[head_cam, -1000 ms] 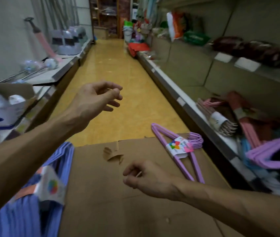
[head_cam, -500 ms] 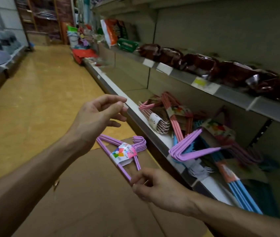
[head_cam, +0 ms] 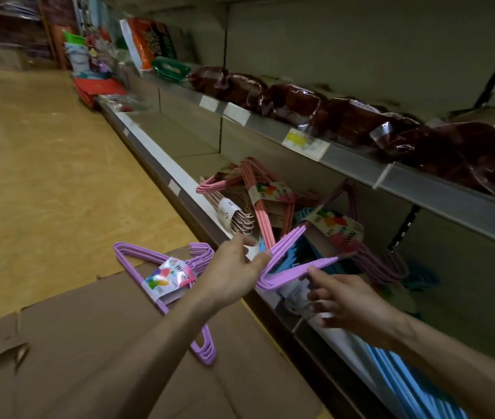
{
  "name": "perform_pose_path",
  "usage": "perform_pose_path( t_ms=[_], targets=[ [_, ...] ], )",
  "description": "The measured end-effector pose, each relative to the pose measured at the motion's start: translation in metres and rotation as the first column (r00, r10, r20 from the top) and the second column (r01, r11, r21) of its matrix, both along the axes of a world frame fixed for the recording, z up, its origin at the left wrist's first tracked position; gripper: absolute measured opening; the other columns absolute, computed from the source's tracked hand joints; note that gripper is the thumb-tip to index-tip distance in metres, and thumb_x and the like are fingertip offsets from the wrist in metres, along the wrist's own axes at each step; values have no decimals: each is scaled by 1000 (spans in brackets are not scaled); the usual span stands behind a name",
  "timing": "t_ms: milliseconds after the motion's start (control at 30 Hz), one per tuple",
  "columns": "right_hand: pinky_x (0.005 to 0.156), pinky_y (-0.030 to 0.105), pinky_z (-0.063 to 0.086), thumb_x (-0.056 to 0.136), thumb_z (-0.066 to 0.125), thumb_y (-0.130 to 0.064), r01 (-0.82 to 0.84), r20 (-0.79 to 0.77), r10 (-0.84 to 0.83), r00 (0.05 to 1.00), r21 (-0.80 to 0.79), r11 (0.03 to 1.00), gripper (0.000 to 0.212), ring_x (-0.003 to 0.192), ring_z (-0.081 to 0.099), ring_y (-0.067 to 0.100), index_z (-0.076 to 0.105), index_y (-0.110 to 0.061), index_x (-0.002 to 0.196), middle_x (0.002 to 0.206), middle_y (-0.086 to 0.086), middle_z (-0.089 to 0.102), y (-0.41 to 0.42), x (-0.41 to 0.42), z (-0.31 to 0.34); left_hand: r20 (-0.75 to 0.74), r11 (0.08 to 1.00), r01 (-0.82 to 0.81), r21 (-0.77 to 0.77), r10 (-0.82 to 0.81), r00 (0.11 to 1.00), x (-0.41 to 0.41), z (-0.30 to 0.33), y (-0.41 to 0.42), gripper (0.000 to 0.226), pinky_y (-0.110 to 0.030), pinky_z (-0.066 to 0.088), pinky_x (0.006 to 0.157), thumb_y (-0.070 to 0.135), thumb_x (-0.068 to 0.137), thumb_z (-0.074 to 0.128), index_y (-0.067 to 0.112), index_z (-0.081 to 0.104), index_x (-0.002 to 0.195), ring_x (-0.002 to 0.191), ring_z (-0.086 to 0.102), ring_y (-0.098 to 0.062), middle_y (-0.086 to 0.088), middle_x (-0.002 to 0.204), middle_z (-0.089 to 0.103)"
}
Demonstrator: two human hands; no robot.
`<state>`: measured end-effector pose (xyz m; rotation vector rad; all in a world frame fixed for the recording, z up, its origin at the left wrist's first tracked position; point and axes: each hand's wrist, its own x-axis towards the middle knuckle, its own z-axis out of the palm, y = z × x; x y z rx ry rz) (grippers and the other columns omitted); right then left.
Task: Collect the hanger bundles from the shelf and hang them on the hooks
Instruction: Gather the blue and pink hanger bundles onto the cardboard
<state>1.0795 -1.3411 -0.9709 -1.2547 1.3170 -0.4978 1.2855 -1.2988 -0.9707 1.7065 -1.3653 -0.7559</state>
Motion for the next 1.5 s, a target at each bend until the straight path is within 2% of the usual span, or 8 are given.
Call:
perform_pose_path(
  t_ms=[333,433,600,767,933,1100,1333,1500],
  targets=[
    [78,43,56,98,59,-26,294,443,-416,794,320,901,24,94,66,30,62,-4,105,99,18,67,-60,13,-6,184,998,46,34,-52,981,-31,-18,-26,44,-12,46,53,28,100,53,20,39,142,89,60,-9,-2,125,58],
    [74,43,56,100,54,-16,354,402,-460,792,310,882,19,79,62,24,59,0,108,85,16,61,-68,22,-8,234,999,35,-20,-29,972,-34,-18,-27,41,-24,53,79,30,102,48,21,41,141,107,56,-14,-4,129,54],
    [66,43,57,99,37,3,484,407,-573,711,308,819,21,72,67,26,53,9,111,85,20,63,-72,34,-8,248,993,88,-80,-66,967,-45,-8,-19,39,-11,39,62,31,105,39,21,38,143,99,51,-8,-2,131,49],
    [52,32,51,94,32,9,541,466,-629,622,326,775,27,46,55,19,50,0,77,64,13,52,-65,48,-3,192,989,91,-113,-68,979,-39,-6,-6,40,-6,42,65,33,105,40,24,36,143,88,51,-2,2,128,47],
    [33,19,27,93,29,13,497,569,-531,628,232,836,36,36,28,9,34,-12,67,55,3,31,-51,70,3,11,994,102,-40,-102,995,-15,0,21,36,-32,57,78,43,99,50,33,45,133,88,66,-8,6,117,60],
    [34,15,21,95,33,9,339,560,-377,737,176,924,34,34,26,5,39,-12,70,52,-1,33,-30,108,8,-104,995,101,22,-98,990,29,10,55,23,-25,58,75,43,99,49,33,56,119,87,68,-7,4,101,68],
    [34,13,21,100,37,3,23,547,-68,834,88,996,33,35,26,4,39,-16,74,54,-1,33,30,183,4,23,988,-138,-73,140,990,116,23,112,21,-40,58,81,32,99,53,22,70,98,76,68,-5,4,87,73],
    [38,18,28,101,40,-4,-218,359,242,901,-108,970,23,41,33,8,46,-16,82,59,1,40,75,227,-9,50,911,-337,-236,358,933,172,42,150,18,-30,56,74,21,99,55,24,71,91,72,66,-3,5,83,73]
  ],
)
